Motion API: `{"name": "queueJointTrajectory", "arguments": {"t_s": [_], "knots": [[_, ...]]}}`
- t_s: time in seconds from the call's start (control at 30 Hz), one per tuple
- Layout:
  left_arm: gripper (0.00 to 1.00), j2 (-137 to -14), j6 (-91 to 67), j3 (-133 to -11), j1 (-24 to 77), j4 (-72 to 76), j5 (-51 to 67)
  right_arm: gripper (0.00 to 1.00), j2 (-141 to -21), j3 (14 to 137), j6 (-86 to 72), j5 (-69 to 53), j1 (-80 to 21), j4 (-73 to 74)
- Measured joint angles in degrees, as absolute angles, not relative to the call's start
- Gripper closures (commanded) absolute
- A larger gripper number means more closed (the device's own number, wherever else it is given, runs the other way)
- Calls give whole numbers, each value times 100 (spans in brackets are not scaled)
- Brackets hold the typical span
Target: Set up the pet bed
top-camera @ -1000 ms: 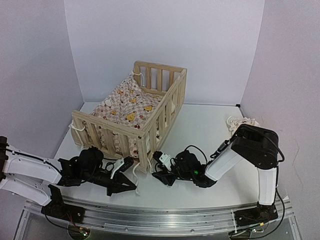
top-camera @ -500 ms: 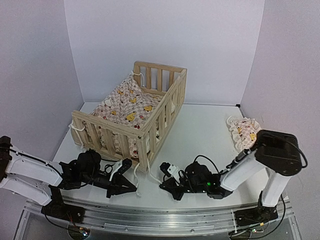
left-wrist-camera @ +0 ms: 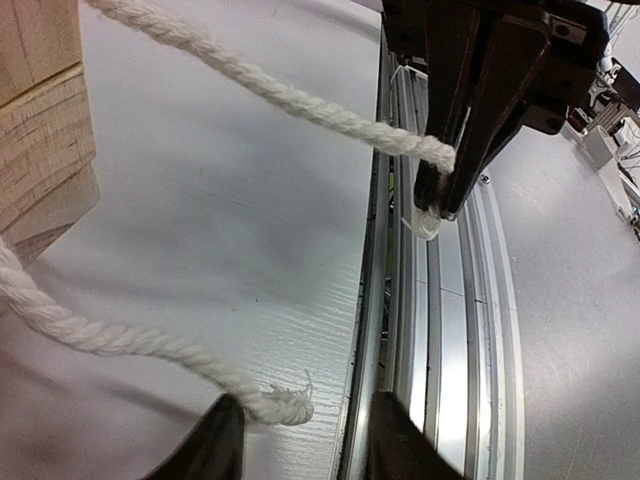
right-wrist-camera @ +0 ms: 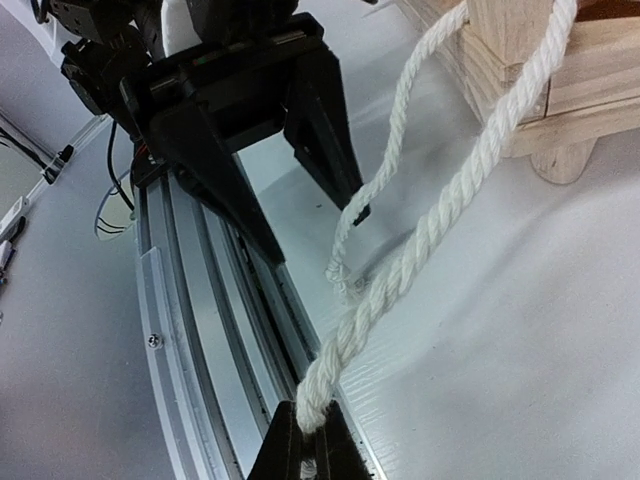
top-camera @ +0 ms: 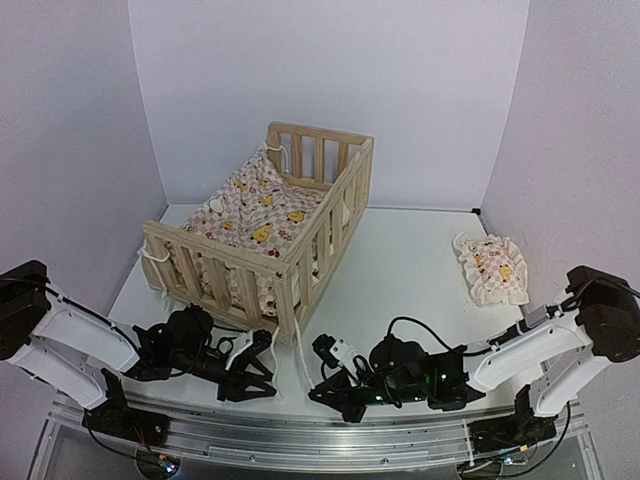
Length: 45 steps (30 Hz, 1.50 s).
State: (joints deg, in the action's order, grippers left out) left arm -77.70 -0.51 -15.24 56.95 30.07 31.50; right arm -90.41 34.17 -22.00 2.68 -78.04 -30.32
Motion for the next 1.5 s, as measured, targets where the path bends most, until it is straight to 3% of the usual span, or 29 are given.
{"name": "queueJointTrajectory", "arguments": {"t_s": [0.3, 0.43, 0.7, 0.9, 0.97, 1.07, 1.1, 1.13, 1.3, 1.5], "knots": [[58, -6645, -105, -1798, 5701, 2144, 3307, 100, -9356, 4110, -2588, -158, -7804, -2955], [48, -6524, -960, -1882, 5752, 2153, 3384, 100, -9672, 4313, -2652, -260, -7804, -3141], [45, -6910, -1676, -1919, 5766, 2162, 3494, 100, -10230, 4662, -2679, -526, -7804, -3336], [57, -7054, -1799, -1951, 5771, 2211, 3486, 100, -10401, 4765, -2636, -643, -7804, -3352], [69, -7059, -1852, -1951, 5771, 2221, 3457, 100, -10417, 4783, -2603, -655, -7798, -3340], [96, -7065, -1918, -1951, 5771, 2271, 3430, 100, -10418, 4796, -2545, -658, -7784, -3353], [99, -7074, -1929, -1953, 5771, 2289, 3416, 99, -10418, 4804, -2521, -662, -7784, -3376], [100, -7088, -1908, -1955, 5771, 2294, 3393, 98, -10418, 4810, -2504, -656, -7784, -3400], [100, -7098, -1654, -2065, 5782, 2069, 3215, 67, -10418, 4804, -2539, -491, -7778, -3472], [100, -7026, -1027, -2416, 5777, 1352, 2368, 59, -10377, 4319, -2798, 515, -7797, -3654]]}}
